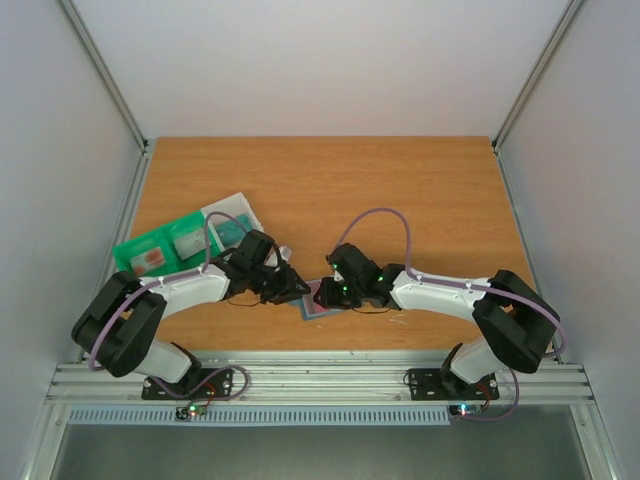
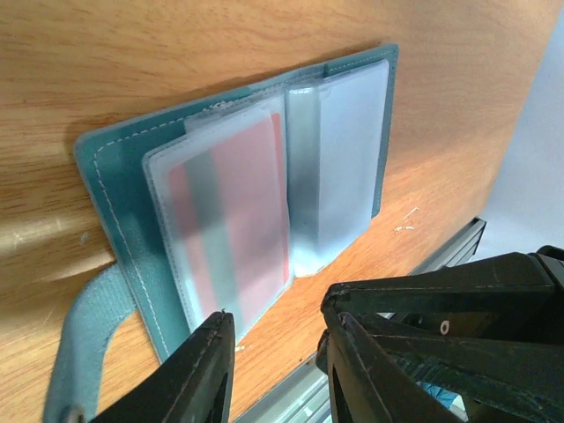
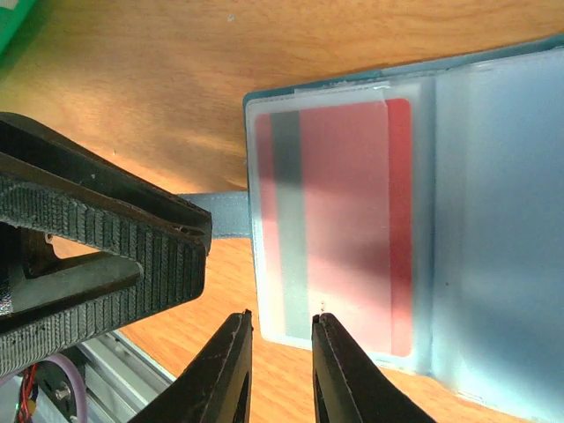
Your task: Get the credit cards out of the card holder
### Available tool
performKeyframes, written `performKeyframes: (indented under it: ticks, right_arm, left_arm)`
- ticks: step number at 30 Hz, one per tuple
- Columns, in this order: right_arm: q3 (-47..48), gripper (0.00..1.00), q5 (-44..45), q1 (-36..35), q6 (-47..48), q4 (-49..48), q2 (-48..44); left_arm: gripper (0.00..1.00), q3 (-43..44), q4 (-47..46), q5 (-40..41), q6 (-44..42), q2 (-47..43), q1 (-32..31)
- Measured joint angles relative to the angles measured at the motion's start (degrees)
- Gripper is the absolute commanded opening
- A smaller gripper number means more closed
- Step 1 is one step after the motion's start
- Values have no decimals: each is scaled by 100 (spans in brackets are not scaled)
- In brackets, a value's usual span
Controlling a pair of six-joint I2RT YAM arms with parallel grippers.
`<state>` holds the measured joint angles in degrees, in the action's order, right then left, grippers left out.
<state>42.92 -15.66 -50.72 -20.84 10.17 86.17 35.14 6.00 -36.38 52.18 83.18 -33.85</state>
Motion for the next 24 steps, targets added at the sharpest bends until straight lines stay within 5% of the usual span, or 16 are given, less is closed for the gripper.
performKeyframes:
  ticks: [24]
  right_arm:
    - [57,20,219,363,439,271,122]
  left_arm:
    - [42,-13,-691,170,195,444,0]
